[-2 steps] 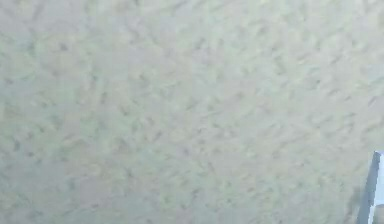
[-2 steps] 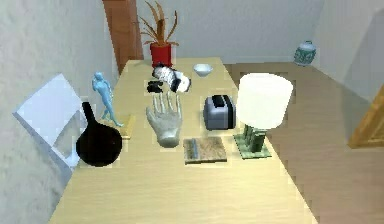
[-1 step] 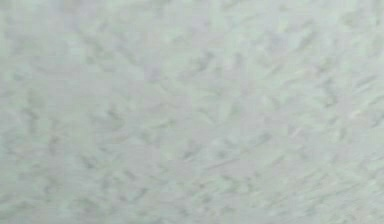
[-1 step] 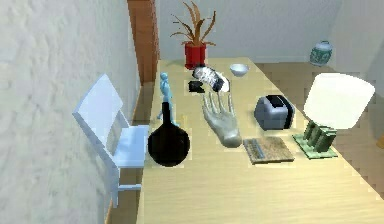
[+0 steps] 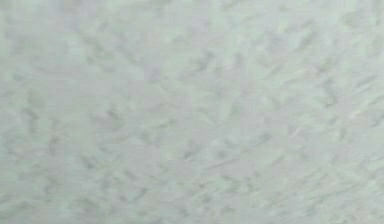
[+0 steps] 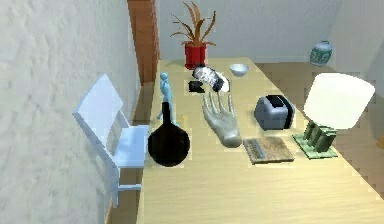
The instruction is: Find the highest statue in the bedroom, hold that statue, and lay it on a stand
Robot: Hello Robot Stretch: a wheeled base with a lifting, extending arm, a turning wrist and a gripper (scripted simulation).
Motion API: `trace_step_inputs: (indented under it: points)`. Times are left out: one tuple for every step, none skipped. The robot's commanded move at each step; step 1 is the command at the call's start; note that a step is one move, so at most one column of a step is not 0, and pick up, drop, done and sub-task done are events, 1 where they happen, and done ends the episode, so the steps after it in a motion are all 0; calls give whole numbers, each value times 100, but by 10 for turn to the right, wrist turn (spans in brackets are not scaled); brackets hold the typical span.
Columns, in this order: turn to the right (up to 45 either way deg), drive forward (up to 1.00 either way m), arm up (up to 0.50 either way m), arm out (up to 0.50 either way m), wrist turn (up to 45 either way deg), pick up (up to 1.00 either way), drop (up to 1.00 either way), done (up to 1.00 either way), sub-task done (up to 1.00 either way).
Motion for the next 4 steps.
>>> trace_step_inputs:
  points:
    - [0, 0, 32, 0, 0, 0, 0, 0, 0]
    - [0, 0, 0, 50, 0, 0, 0, 0, 0]
    - [0, 0, 0, 0, 450, 0, 0, 0, 0]
    - [0, 0, 0, 0, 450, 0, 0, 0, 0]
